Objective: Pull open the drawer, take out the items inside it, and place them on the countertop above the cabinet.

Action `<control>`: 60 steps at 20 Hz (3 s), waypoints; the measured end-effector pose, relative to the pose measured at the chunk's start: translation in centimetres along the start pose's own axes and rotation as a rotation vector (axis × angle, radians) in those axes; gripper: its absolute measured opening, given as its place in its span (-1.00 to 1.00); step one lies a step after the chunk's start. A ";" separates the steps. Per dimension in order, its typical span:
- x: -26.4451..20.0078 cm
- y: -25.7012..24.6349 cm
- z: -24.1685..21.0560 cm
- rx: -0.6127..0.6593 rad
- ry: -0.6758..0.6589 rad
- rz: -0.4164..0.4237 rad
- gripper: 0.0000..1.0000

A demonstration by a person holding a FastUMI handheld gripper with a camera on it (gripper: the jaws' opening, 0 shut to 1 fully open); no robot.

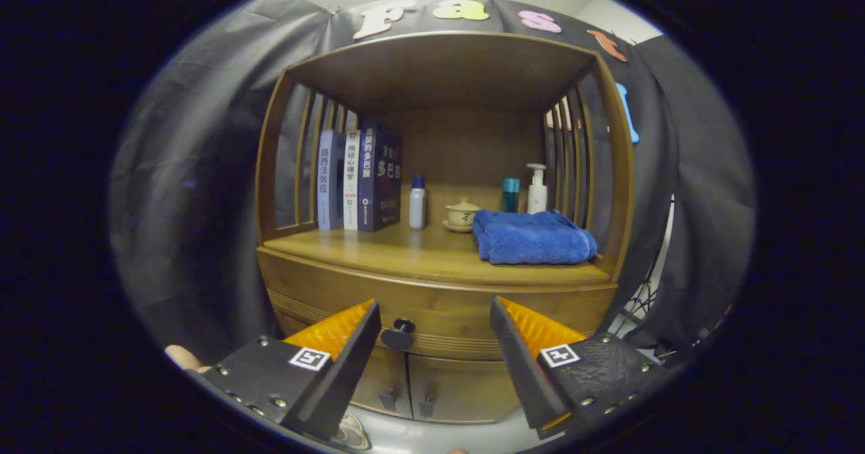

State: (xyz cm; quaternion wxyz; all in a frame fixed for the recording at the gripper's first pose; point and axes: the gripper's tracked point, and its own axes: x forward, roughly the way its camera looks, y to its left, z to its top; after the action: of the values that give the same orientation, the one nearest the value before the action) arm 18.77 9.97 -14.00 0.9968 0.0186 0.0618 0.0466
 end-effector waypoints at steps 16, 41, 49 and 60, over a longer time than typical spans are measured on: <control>8.3 4.0 -8.3 0.074 0.160 -0.050 0.21; -2.1 4.5 -9.6 0.133 0.227 -0.098 -0.43; -6.2 4.9 -10.1 0.103 0.260 -0.082 -0.43; -10.1 5.2 -11.7 0.063 0.325 -0.067 -0.43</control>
State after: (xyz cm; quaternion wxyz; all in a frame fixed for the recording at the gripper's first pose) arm 6.86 14.54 -24.16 0.9736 0.0401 0.2243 0.0137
